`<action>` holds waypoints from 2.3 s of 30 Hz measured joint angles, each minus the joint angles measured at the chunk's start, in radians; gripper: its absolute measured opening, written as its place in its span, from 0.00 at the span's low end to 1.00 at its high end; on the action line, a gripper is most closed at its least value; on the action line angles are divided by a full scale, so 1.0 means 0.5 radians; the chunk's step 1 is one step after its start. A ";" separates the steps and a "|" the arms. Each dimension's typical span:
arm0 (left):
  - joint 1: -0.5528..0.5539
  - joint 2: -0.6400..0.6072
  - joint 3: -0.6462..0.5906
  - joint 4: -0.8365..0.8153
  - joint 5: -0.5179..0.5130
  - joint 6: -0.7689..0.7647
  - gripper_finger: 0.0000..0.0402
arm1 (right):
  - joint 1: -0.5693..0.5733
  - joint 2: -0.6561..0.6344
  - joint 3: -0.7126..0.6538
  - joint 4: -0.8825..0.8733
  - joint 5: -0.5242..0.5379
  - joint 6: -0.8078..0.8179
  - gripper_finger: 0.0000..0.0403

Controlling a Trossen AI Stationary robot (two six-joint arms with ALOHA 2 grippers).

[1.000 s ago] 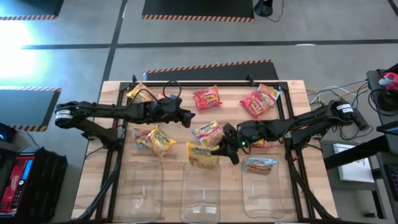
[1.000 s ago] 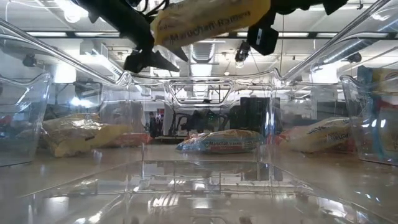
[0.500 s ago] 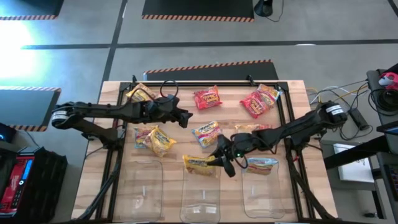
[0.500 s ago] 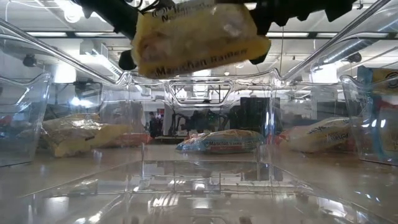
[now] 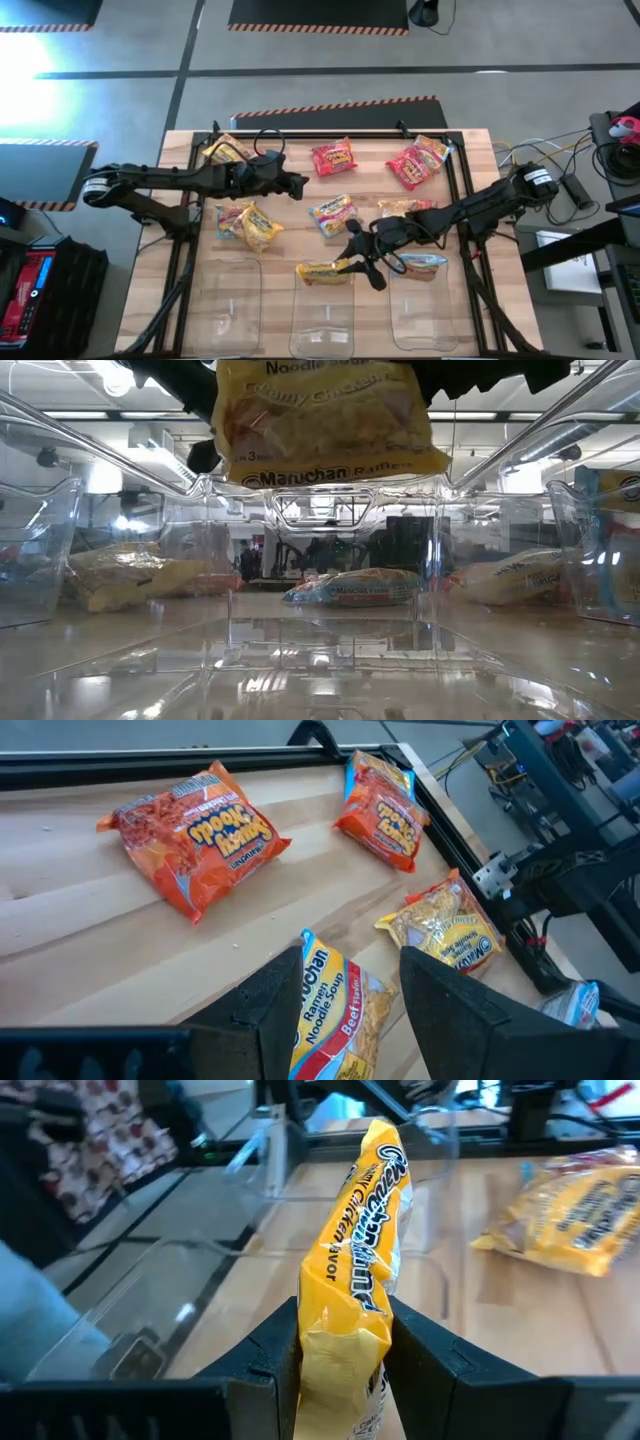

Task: Sort Maruchan noodles
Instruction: Put the yellow noodle pack into the middle transparent bin, then put the orange noodle pack into the left transparent bin

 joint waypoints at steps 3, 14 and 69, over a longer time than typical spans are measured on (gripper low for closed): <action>0.000 0.000 0.000 0.000 -0.014 -0.026 0.38 | -0.002 -0.001 0.000 -0.038 -0.050 -0.051 0.28; 0.000 0.001 0.000 -0.001 -0.018 -0.049 0.38 | -0.005 0.027 0.000 -0.093 -0.033 -0.154 0.28; 0.000 0.002 0.000 -0.063 -0.017 -0.080 0.38 | -0.059 0.084 0.188 -0.455 0.164 0.105 0.37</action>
